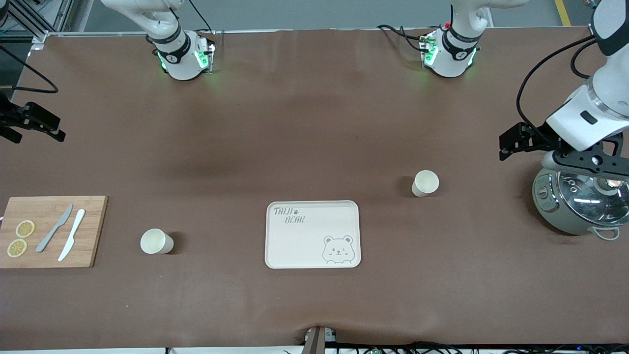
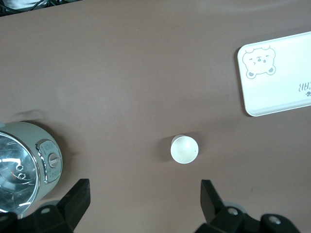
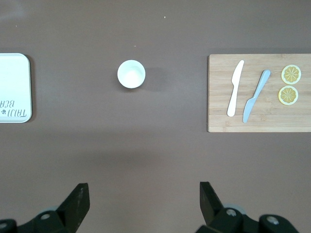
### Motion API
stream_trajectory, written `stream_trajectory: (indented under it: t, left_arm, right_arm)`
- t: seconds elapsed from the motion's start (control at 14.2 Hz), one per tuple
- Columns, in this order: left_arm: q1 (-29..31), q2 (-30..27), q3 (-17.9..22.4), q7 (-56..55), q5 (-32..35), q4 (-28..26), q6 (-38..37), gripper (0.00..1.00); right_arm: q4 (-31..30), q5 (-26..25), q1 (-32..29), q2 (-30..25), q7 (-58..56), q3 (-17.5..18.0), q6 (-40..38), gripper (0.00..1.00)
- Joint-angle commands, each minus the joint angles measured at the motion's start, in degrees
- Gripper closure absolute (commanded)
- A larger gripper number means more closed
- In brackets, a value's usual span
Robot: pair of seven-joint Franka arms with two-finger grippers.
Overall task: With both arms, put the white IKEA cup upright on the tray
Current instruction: 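Move the right gripper and the left gripper down over the two white cups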
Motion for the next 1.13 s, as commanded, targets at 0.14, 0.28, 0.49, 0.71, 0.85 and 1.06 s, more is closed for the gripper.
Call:
stream_trajectory:
  t: [0.14,0.28,0.49,0.71,0.85,1.06]
  left_arm:
    - [0.1,-0.2,-0.51,-0.52,-0.64,-0.43,-0.55,0.0]
    - [-0.51,1.02,-0.6,-0.7,-0.72,-0.43,-0.03,0.0]
    - [-1.48,3.31,-0.69,-0.88,-0.29,-1.39,-0.29,0.0]
    - [-1.66,3.84,-0.77,-0.88,-0.28,-5.51,2.42,0.0]
    - [-1.39,3.58,-1.12,-1.05,-0.63,-10.34,7.25,0.0]
    - [-1.39,3.32,-1.21,-2.8,-0.99,-17.9,16.03,0.0]
  right_arm:
    - [0.81,-0.09,-0.39,0.67,-0.48,0.31,-0.5,0.0]
    - [0.9,-0.01,-0.3,1.19,-0.39,0.31,-0.41,0.0]
    - [1.34,0.08,-0.13,2.24,-0.39,0.4,0.2,0.0]
    - [2.56,0.26,0.57,5.58,-0.3,0.4,1.86,0.0]
    - [3.44,0.26,0.84,8.3,-0.3,0.4,4.06,0.0]
    - [4.42,0.26,1.28,11.73,-0.39,0.4,6.61,0.0]
